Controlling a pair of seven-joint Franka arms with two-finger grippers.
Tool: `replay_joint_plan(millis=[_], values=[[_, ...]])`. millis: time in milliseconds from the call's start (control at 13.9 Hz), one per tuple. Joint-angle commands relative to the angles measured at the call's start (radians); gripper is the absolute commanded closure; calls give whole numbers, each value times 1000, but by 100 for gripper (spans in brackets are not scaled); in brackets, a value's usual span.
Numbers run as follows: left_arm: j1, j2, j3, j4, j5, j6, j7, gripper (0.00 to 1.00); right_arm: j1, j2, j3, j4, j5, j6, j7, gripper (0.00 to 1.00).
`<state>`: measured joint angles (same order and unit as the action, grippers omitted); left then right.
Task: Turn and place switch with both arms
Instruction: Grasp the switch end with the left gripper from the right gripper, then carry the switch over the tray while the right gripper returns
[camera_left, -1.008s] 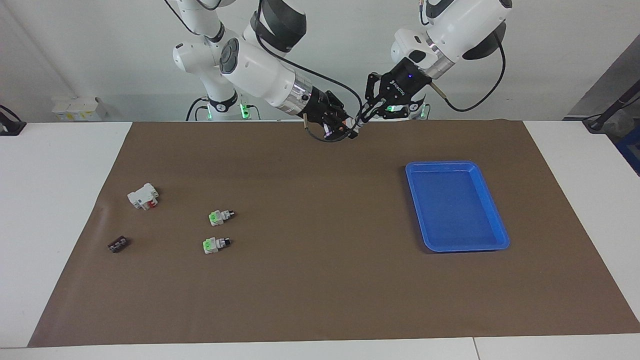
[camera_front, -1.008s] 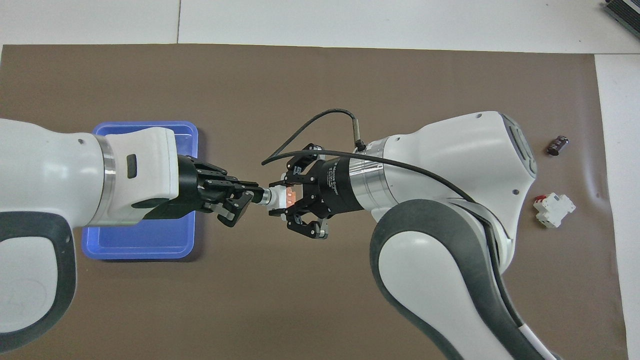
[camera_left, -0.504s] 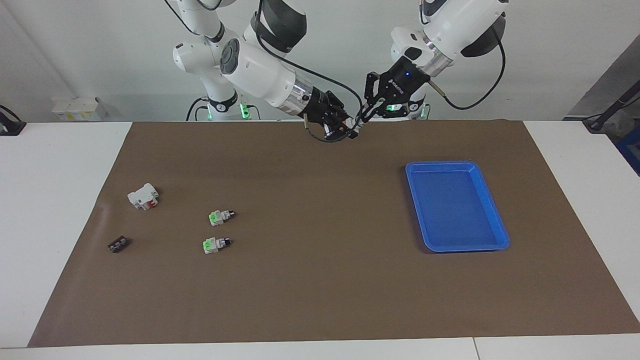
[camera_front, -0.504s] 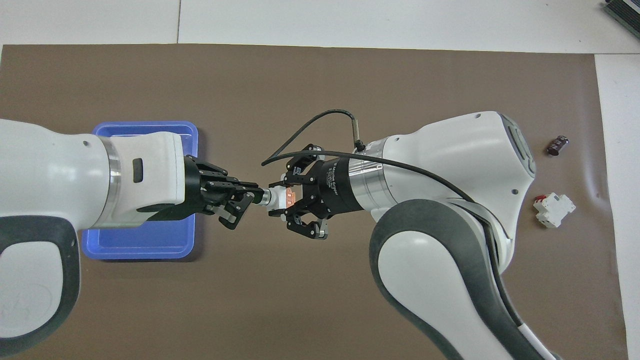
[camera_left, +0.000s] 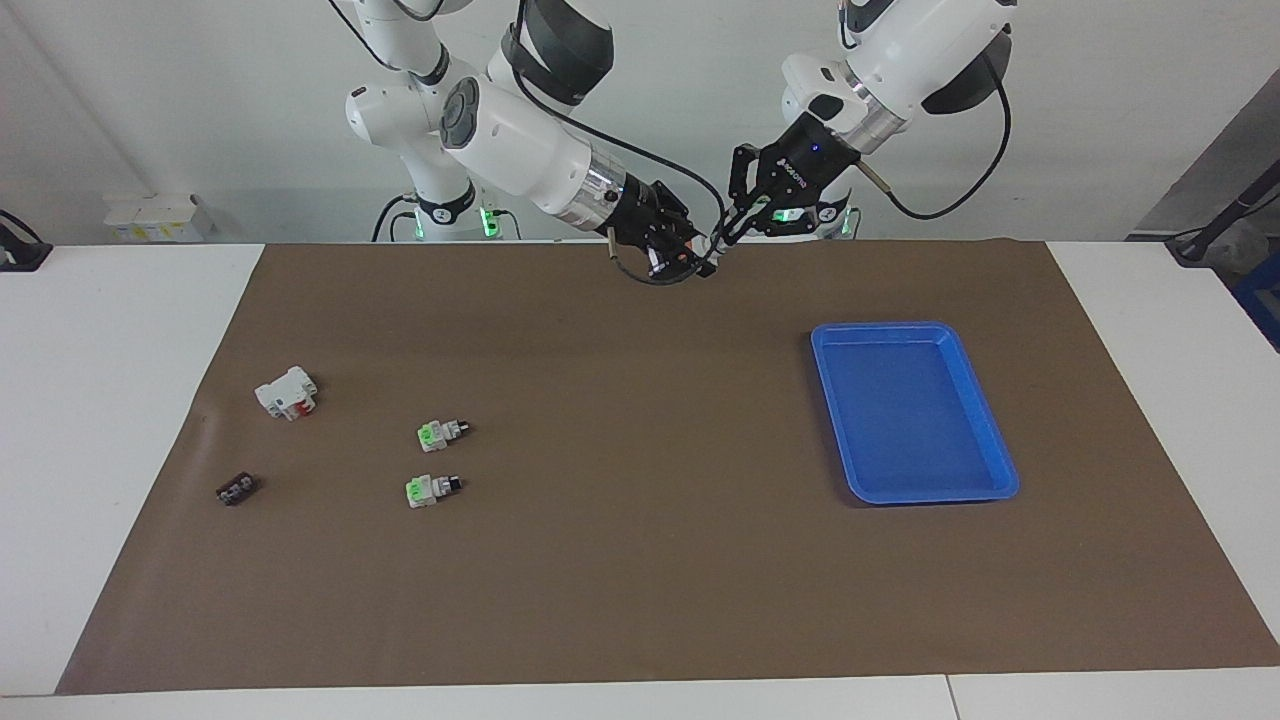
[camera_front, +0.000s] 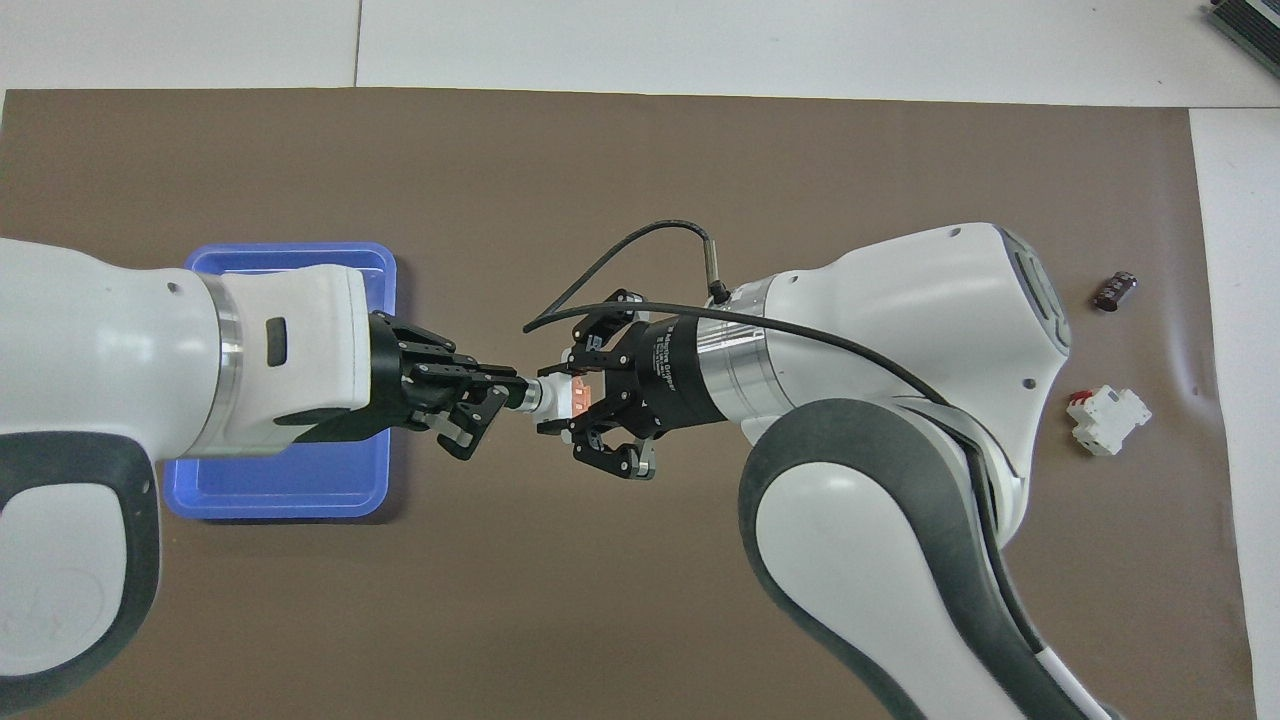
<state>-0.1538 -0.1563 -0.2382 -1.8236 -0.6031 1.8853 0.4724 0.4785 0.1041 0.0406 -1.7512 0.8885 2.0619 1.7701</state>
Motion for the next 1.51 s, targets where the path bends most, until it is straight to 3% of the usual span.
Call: replay_joint_plan(millis=[0, 72, 216, 504, 720, 864, 1081, 1441], values=[[-6, -16, 14, -7, 45, -38, 9, 100, -15, 0, -5, 7, 3, -14, 34, 100], [-6, -14, 14, -3, 45, -34, 9, 100, -15, -1, -8, 6, 1, -19, 35, 90], [-4, -15, 14, -10, 46, -35, 11, 100, -15, -15, -13, 9, -57, -51, 23, 0], [-6, -17, 14, -20, 136, -25, 12, 100, -61, -72, -19, 7, -126, -124, -9, 0], [-7, -46, 14, -78, 294, -15, 14, 100, -113, -135, -19, 10, -288, -178, -185, 0], [-6, -104, 14, -195, 409, 35, 46, 100, -156, -152, -21, 15, -373, -180, -366, 0], [54, -176, 17, -379, 431, 153, 156, 100, -217, -155, -22, 15, -526, -180, -584, 0], [137, -164, 14, -538, 548, 361, 215, 100, -336, -161, -22, 15, -829, -247, -1100, 0]])
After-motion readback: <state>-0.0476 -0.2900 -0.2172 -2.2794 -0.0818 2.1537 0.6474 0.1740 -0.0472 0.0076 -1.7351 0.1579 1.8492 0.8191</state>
